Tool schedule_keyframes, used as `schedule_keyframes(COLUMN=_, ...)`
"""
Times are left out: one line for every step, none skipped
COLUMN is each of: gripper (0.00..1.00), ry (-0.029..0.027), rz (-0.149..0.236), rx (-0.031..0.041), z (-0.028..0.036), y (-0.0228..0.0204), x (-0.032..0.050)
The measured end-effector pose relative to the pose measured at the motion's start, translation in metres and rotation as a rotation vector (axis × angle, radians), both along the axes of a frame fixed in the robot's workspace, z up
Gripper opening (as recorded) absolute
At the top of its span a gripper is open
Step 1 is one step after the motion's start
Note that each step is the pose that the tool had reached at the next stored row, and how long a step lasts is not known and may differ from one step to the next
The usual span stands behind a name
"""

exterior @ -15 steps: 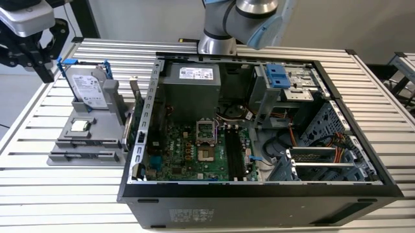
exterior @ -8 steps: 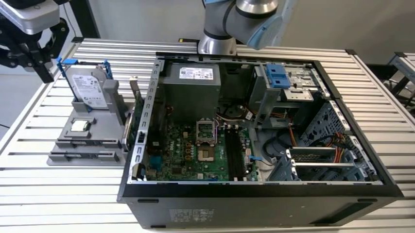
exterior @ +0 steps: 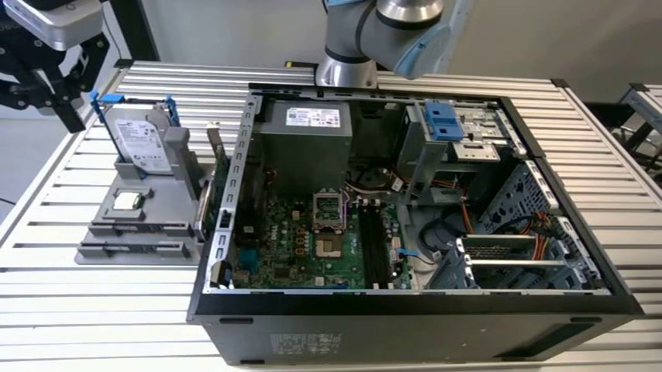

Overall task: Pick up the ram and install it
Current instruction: 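Pick up the ram and move it above insertion slot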

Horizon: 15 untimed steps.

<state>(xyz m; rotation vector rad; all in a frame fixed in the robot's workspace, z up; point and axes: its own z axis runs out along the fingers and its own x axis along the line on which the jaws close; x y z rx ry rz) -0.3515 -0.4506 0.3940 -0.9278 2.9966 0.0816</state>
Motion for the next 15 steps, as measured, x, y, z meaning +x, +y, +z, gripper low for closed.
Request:
schedule_keyframes(gripper=0.00, ry=0.0000, rz=0.013, rx=0.0000, z=0.0000, y=0.0000, x=-0.0001)
schedule_keyframes(gripper=0.00, ry=0.0000, rz=0.026, rx=0.0000, z=0.0000, y=0.0000, x=-0.0001)
schedule_keyframes(gripper=0.00, ry=-0.0001, rz=0.040, rx=0.0001, z=-0.0001, y=0.0000, x=-0.0002)
schedule_keyframes(gripper=0.00, ry=-0.0002, rz=0.054, rx=0.0001, z=-0.0001, y=0.0000, x=-0.0003)
schedule_keyframes(gripper=0.00, ry=-0.0003, rz=0.069, rx=0.0002, z=-0.0002, y=0.0001, x=-0.0003)
schedule_keyframes(gripper=0.00, ry=-0.0003, rz=0.083, rx=0.0002, z=-0.0002, y=0.0001, x=-0.0004)
schedule_keyframes(gripper=0.00, ry=-0.0003, rz=0.100, rx=0.0002, z=-0.0002, y=0.0001, x=-0.0004)
schedule_keyframes(gripper=0.00, ry=-0.0001, rz=0.119, rx=0.0001, z=-0.0001, y=0.0001, x=-0.0004)
schedule_keyframes(gripper=0.00, ry=-0.0002, rz=0.137, rx=0.0001, z=-0.0001, y=0.0001, x=-0.0004)
schedule_keyframes(gripper=0.00, ry=-0.0002, rz=0.155, rx=0.0001, z=-0.0001, y=0.0001, x=-0.0004)
schedule_keyframes(gripper=0.00, ry=-0.0002, rz=0.174, rx=0.0001, z=-0.0001, y=0.0001, x=-0.0003)
schedule_keyframes(gripper=0.00, ry=-0.0001, rz=0.192, rx=0.0001, z=-0.0001, y=0.0001, x=-0.0003)
schedule_keyframes(gripper=0.00, ry=-0.0001, rz=0.209, rx=0.0001, z=-0.0001, y=0.0001, x=-0.0003)
schedule_keyframes(gripper=0.00, ry=-0.0001, rz=0.227, rx=0.0000, z=-0.0001, y=0.0001, x=-0.0004)
schedule_keyframes(gripper=0.00, ry=-0.0001, rz=0.243, rx=0.0001, z=-0.0001, y=0.0001, x=-0.0004)
